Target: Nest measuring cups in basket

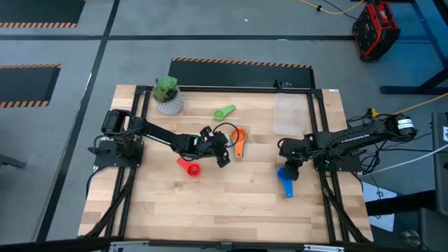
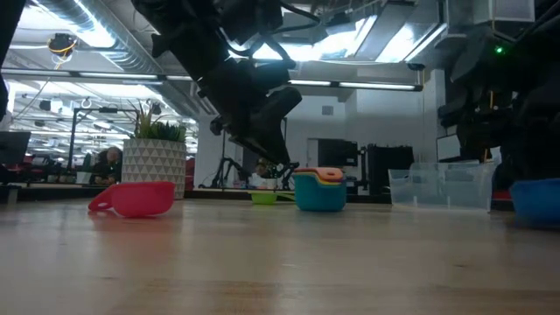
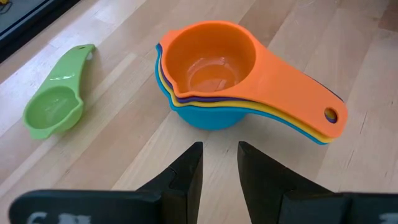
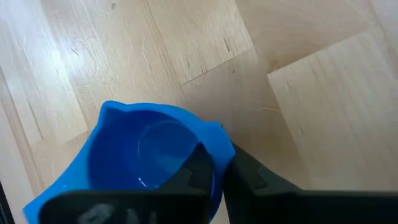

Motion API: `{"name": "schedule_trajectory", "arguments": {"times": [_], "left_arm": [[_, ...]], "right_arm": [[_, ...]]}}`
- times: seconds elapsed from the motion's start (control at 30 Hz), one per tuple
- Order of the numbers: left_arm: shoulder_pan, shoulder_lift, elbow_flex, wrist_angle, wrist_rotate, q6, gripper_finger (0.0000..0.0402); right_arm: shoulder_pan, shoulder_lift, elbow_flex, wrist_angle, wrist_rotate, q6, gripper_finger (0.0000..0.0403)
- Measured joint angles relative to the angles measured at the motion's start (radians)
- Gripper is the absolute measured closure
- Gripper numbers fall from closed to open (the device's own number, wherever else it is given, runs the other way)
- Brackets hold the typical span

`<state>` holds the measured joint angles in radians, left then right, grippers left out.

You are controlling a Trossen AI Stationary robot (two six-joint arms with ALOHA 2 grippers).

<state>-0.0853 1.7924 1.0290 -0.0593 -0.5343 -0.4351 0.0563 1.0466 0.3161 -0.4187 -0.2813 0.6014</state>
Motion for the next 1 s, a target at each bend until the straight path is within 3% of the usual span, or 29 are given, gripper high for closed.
{"name": "schedule_trajectory", "arguments": {"times": [0.23,0.47,0.8,1.0], "left_arm": [[0.000,-0.013,0.000,-0.016,-0.005,0.001,0.0308],[0.000,-0.103,0.002,-0.055,-0.007,0.055,0.0308],[-0.006,-0.295,-0.026,-0.189,-0.038,0.281,0.0308],[0.015,-0.524,-0.228,-0.165,-0.032,0.285,0.0308]], "right_arm": [[0.000,0.000,0.014,0.018,0.002,-0.003,0.0384],[-0.003,0.000,0.117,0.018,0.010,-0.007,0.0385],[-0.048,0.000,0.271,0.047,0.276,-0.037,0.0385],[-0.087,0.010,0.283,0.218,0.341,-0.082,0.0386]]}}
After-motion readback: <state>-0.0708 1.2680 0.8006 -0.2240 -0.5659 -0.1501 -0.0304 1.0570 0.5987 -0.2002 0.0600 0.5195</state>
